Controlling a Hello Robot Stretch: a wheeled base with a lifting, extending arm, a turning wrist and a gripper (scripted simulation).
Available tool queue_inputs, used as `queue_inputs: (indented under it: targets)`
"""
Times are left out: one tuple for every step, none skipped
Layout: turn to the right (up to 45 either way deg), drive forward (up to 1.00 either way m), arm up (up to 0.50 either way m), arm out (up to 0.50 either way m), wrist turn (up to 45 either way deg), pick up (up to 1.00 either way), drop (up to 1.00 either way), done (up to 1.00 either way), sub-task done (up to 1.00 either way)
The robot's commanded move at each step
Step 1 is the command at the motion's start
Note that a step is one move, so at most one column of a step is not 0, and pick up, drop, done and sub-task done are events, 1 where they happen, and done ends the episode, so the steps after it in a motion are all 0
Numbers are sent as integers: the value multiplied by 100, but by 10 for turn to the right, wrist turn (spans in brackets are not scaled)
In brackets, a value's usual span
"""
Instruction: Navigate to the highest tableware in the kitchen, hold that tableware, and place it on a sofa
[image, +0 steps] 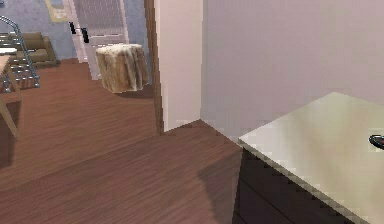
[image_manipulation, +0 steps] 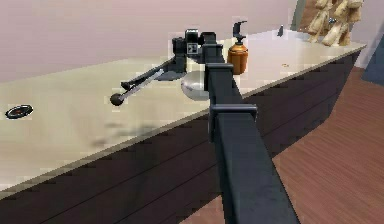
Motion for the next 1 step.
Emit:
queue_inputs:
  targets:
    - [0,0,0,0,450,0,0,0,0]
